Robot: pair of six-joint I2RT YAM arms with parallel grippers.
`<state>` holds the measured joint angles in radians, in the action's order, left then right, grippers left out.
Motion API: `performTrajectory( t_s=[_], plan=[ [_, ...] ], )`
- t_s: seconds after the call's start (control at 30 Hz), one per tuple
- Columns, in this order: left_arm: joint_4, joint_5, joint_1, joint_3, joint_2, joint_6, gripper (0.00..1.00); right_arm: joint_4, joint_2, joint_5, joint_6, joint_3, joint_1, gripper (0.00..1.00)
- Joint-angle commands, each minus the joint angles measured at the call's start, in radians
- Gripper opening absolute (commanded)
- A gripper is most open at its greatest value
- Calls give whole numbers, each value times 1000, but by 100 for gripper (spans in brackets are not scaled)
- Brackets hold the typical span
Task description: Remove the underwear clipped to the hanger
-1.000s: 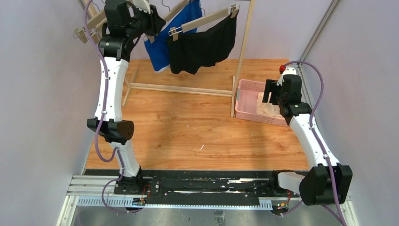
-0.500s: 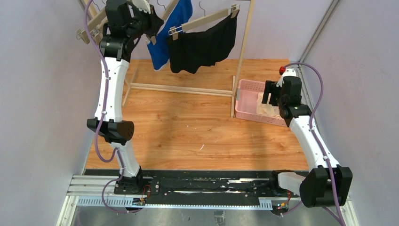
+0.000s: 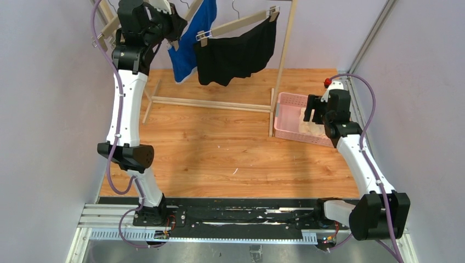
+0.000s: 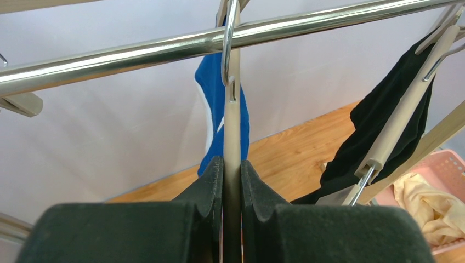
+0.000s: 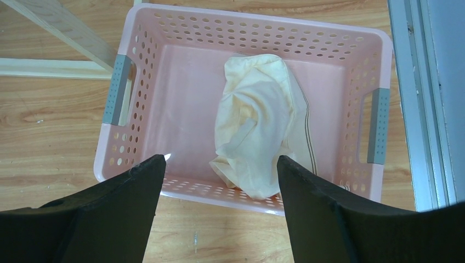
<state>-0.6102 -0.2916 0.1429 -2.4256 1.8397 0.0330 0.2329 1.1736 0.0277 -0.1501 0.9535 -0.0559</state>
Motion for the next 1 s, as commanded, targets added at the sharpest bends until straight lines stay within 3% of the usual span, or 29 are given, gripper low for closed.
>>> performTrajectory(
  t_s=[0.0, 0.53, 0.97],
  plan=[
    [75, 3, 6, 21, -80, 11, 0, -23, 12, -11, -10, -12, 10, 77],
    [144, 107, 6, 375, -294, 121, 0, -42, 52, -61, -17, -29, 9, 77],
    [227, 118, 6, 131, -148, 51, 0, -44, 77, -115, -8, -29, 8, 77]
  ],
)
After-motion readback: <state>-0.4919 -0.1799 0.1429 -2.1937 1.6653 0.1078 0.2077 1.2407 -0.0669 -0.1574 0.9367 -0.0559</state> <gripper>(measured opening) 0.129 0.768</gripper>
